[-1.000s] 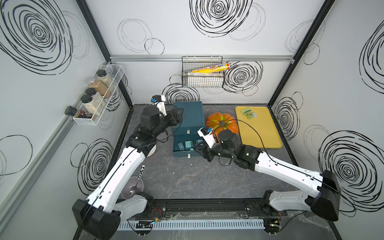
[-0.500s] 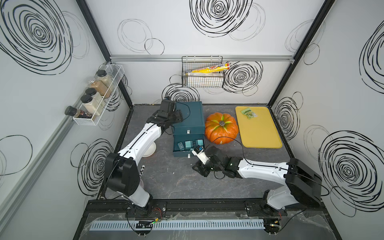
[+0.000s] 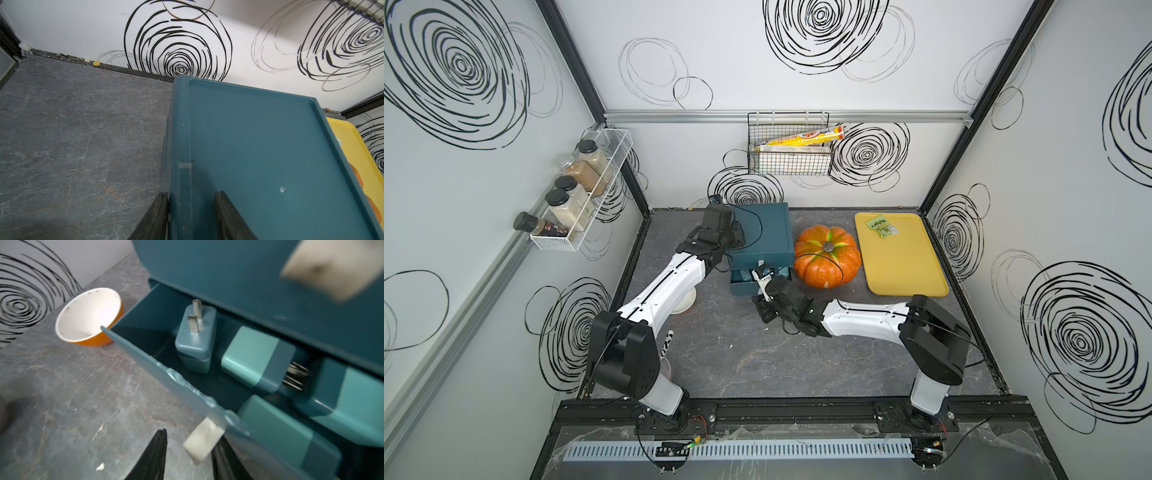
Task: Place the plugs into the drawer by color
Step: Close the drawer in the storage box, then reset both arms
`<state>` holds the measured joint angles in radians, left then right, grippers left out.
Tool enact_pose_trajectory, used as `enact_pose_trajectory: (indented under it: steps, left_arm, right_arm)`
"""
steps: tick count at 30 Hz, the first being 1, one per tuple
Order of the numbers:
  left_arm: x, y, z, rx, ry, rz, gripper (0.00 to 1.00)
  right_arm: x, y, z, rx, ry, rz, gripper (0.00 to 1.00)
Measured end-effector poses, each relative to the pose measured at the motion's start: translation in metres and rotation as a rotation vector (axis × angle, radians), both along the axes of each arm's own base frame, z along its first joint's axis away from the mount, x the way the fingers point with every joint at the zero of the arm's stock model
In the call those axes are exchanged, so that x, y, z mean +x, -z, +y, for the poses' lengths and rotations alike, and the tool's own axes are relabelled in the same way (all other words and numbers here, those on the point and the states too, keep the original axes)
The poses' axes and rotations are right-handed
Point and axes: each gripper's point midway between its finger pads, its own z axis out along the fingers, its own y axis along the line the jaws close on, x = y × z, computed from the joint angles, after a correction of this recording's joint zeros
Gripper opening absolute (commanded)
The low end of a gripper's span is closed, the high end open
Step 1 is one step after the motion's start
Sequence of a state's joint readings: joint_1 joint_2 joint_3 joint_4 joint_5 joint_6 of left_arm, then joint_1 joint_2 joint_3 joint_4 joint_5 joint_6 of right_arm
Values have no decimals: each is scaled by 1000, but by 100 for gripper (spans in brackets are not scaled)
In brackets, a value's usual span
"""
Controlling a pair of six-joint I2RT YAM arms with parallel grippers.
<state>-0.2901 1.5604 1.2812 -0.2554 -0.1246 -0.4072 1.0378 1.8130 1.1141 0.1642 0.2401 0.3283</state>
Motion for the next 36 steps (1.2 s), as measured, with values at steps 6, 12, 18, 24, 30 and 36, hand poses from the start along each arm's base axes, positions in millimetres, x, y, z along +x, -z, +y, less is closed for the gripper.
enact_pose_trajectory:
  steps: [6, 12, 18, 24, 30, 36]
  left_arm:
    - [0, 2, -1, 3, 3, 0, 40]
    - [2, 1, -1, 0, 4, -12, 41]
    - [-2, 0, 0, -10, 0, -19, 50]
    - [-51, -5, 12, -28, -8, -49, 99]
    - [-113, 7, 53, -53, -89, -322, 99]
    - [-140, 70, 76, 51, -126, -368, 99]
  right_arm:
    - [39, 6, -10, -76, 135, -99, 37]
    - [49, 11, -9, -192, 181, -231, 36]
    - [40, -3, 1, -246, 191, -363, 39]
    - [2, -80, -28, -5, 59, -366, 92]
    - [-25, -190, -133, 408, 19, -528, 100]
    - [-6, -153, -241, 237, 337, -598, 100]
